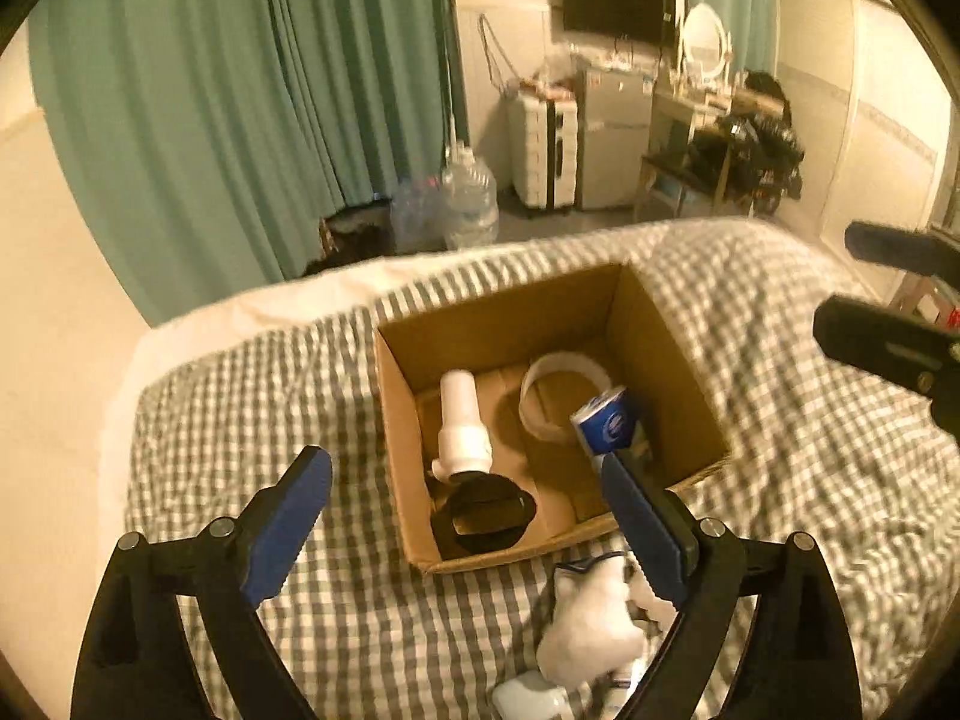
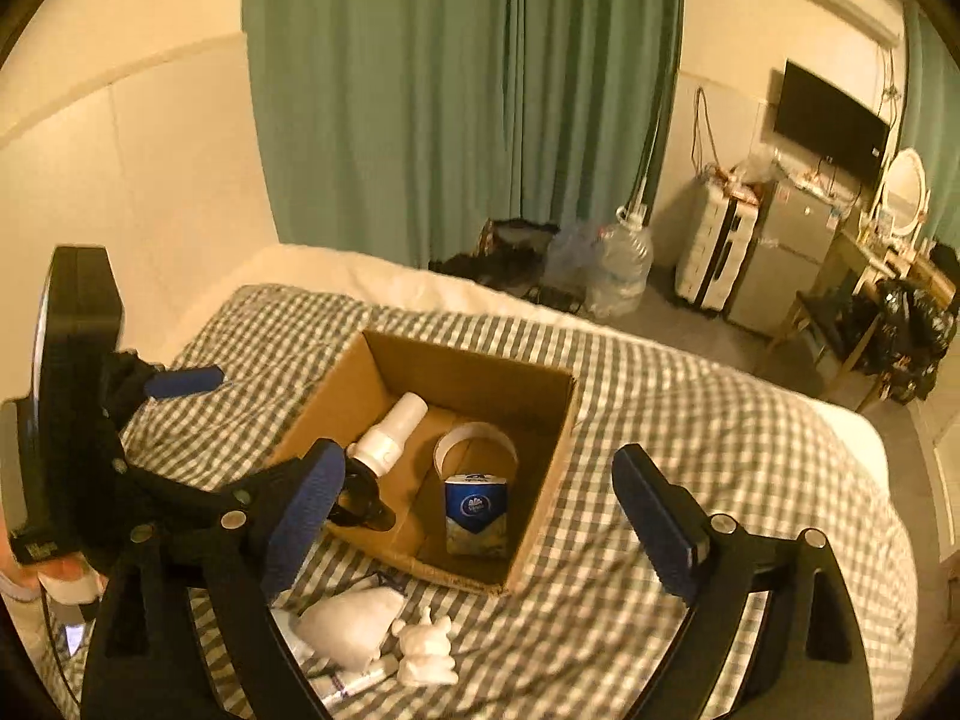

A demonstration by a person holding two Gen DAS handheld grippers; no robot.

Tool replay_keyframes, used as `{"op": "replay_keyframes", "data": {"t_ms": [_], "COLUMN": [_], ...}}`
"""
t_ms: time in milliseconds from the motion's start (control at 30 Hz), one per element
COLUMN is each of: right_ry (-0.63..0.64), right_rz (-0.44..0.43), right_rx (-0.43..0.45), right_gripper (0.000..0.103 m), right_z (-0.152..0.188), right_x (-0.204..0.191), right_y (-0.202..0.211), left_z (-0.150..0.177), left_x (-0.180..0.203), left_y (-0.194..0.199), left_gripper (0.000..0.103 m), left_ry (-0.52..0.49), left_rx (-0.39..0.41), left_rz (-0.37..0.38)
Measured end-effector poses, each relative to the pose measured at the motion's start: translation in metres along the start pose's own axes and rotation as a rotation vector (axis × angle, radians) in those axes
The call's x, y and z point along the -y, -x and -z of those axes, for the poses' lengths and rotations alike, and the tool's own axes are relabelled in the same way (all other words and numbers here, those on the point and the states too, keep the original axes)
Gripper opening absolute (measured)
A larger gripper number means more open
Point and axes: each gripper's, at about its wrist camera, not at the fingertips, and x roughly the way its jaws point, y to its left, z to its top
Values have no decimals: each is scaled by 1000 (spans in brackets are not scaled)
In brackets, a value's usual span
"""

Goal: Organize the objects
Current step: 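Carry tissue pack and headband into the box and release both, then grasp the white glove with the left gripper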

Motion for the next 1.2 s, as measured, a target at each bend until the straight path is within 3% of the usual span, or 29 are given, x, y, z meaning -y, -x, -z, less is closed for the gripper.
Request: {"op": "replay_keyframes", "data": {"t_ms": [300,567,733,867,1033,1200], "right_ry": [32,55,67,64,65,36], "right_rz": [44,40,29,-1,-16,-47], "right_rx": [100,127,128,104,52,-61], "right_gripper": [100,101,101,101,101,101], "right_z": [-1,14,31,51,81,108], "right_x": [-19,-31,-35,-35,-34,-25], "right_y": [81,125,132,121,83,28], "left_z": [0,23,46,69,100,122], "left_x": [-10,-8,-9,-8,-1,9], "left_y": [106,147,146,133,100,52], "left_gripper": [101,103,103,103,103,103], "left_ry": [11,18,73,89,102,109], "left_rx": [161,210,189,182,149,81], "left_rz": [-41,-34,-3,-27,-49,-60]}}
